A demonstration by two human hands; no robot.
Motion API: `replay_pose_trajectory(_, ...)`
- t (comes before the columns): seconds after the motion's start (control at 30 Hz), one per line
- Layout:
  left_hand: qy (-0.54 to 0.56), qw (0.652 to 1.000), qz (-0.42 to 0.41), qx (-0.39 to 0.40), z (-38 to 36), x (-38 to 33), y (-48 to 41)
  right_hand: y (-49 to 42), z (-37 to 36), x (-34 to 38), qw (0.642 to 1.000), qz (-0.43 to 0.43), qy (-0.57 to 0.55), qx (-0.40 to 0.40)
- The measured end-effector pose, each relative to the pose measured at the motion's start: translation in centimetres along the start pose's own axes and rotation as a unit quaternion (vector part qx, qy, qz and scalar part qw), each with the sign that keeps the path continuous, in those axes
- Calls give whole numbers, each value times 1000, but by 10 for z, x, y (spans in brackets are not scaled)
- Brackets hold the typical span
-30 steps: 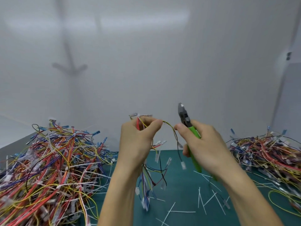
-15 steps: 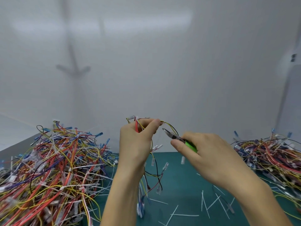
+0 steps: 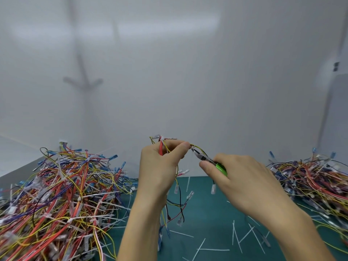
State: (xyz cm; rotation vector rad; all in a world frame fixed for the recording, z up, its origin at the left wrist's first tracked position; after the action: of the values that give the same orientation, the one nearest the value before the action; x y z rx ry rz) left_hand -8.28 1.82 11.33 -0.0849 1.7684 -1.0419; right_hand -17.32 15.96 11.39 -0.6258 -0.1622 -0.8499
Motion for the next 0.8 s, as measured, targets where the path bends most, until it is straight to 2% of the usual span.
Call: replay_pose_trajectory(0.8,-3,1000,3,23,2,-3,0,-1,1,-2,1000,6,10,4)
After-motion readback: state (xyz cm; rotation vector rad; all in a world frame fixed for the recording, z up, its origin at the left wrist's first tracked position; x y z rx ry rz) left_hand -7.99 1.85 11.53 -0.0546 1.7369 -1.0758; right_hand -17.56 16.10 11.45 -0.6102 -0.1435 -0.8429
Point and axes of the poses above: each hand's wrist, its own y-axis away from the middle knuckle, its own z-axis out of the back of the hand, x = y × z, the point moved 8 cm from there along -y, towards the middle knuckle, and after that the axes turned 15 degrees about -z, right-handed, at the moved point
